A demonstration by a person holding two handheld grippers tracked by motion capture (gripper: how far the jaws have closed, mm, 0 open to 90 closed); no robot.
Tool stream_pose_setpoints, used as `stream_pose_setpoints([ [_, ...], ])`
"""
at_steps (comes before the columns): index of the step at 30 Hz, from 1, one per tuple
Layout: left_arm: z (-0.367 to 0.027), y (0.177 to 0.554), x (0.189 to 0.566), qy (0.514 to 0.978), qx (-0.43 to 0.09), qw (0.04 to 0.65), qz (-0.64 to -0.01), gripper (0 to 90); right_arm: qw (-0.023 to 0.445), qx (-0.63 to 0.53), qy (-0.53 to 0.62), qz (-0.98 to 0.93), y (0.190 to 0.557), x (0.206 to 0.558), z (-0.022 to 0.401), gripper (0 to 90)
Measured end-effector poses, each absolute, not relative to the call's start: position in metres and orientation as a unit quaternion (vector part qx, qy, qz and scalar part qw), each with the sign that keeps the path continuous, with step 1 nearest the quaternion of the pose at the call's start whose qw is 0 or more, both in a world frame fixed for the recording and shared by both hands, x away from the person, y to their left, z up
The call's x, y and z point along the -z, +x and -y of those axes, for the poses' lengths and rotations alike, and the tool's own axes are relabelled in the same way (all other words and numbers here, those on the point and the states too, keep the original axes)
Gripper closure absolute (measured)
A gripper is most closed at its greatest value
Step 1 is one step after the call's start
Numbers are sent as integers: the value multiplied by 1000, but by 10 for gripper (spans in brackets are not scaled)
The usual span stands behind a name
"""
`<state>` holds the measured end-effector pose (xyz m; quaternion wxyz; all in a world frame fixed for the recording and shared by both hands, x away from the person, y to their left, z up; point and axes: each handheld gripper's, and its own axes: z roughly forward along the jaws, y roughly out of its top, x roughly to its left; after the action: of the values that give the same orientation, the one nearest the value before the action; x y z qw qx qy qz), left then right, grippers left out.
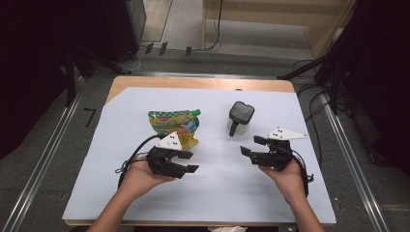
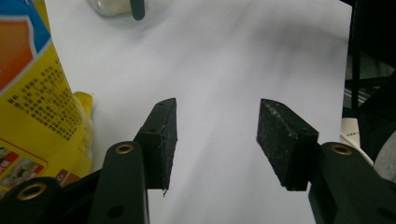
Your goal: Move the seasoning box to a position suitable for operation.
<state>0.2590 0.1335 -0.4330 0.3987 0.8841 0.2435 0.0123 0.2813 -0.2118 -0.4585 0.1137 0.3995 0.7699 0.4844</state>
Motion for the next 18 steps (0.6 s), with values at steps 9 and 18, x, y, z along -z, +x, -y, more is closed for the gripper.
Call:
stream_pose_setpoints([
  [9, -140, 263, 438, 885, -17, 398, -241, 442, 122, -475, 391, -779, 280, 460, 211, 404],
  [18, -147, 269, 440, 884, -14, 396, -249, 425, 126, -458, 392, -788, 283, 464, 210, 427],
])
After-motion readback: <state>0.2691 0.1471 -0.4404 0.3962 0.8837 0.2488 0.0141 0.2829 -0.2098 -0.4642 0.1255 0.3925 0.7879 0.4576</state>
